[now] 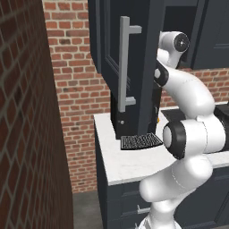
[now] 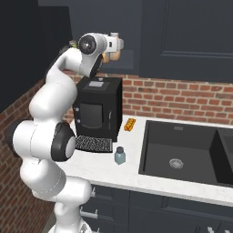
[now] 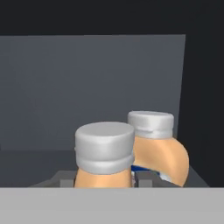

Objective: Put the shaker and condiment bottle from the counter next to their counterparts in the cabinet.

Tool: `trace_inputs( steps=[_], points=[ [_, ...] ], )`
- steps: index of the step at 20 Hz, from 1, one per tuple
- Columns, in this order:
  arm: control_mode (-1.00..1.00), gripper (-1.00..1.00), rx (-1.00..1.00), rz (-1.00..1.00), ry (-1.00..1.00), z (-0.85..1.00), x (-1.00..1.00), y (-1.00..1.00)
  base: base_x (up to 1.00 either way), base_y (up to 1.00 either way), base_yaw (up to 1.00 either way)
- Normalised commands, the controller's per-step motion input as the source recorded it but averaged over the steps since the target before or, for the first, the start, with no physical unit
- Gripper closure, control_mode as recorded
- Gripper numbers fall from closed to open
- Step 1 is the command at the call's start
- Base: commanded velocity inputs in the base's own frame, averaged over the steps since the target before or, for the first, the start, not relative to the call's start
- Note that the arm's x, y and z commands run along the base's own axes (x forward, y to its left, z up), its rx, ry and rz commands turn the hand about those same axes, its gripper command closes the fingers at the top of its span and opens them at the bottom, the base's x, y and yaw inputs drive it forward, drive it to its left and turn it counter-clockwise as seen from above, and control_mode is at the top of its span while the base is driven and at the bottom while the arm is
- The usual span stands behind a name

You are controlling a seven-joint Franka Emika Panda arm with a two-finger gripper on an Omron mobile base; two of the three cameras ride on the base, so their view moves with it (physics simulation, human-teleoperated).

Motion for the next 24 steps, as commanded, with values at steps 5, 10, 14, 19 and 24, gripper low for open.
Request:
trace_inputs(
  steps=[5, 10, 14, 19, 24],
  points=[
    [-1.0, -1.0, 0.0, 0.0, -0.04, -0.35, -0.06, 0.0, 0.0, 0.0, 0.0],
    [-1.0, -1.0, 0.0, 0.0, -0.04, -0.43, -0.34, 0.0, 0.0, 0.0, 0.0],
    [-1.0, -1.0, 0.0, 0.0, -0.04, -0.25, -0.52, 0.0, 0.0, 0.0, 0.0],
    [-1.0, -1.0, 0.0, -0.01, -0.07, 0.03, -0.88, 0.0, 0.0, 0.0, 0.0],
    [-1.0, -1.0, 0.03, -0.02, -0.09, 0.09, -0.99, 0.0, 0.0, 0.0, 0.0]
  ],
)
